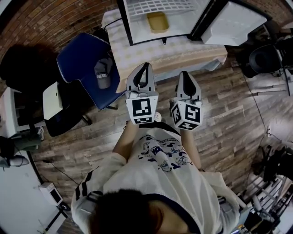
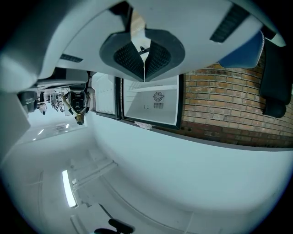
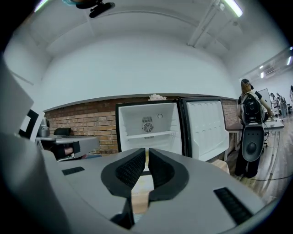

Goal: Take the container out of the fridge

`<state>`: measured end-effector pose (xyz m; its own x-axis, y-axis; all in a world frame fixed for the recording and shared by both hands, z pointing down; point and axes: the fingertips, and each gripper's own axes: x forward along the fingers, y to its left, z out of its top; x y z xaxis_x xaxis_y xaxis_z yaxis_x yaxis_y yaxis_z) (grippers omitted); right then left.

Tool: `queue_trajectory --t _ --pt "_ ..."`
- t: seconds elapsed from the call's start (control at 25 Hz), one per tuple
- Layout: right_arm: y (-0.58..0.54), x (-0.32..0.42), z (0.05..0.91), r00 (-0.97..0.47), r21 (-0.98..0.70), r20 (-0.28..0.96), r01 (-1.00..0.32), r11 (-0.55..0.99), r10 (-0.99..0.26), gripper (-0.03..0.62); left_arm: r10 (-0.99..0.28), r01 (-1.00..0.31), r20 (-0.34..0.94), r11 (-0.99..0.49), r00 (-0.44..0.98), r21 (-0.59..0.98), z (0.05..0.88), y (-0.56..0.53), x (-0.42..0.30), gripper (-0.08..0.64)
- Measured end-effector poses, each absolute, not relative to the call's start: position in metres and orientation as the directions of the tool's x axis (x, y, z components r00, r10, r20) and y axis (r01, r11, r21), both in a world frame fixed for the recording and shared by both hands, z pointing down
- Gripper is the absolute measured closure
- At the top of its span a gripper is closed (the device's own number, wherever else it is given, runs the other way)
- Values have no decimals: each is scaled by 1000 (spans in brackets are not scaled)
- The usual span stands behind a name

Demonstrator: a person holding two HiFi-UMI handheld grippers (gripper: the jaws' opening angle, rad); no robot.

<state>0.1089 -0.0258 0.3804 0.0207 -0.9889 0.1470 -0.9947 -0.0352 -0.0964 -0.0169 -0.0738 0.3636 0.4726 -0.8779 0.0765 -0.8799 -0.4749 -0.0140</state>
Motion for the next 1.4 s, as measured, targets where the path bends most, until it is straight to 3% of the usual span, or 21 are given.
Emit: queue_trajectory --t 0.88,1.4 --pt "-106 145 410 -18 -149 200 -989 -12 -980 549 -902 -916 162 -397 400 55 400 -156 14 540" --pt "-193 179 411 -50 -142 220 -990 19 -974 549 -896 -926 250 -324 366 192 429 -242 49 540"
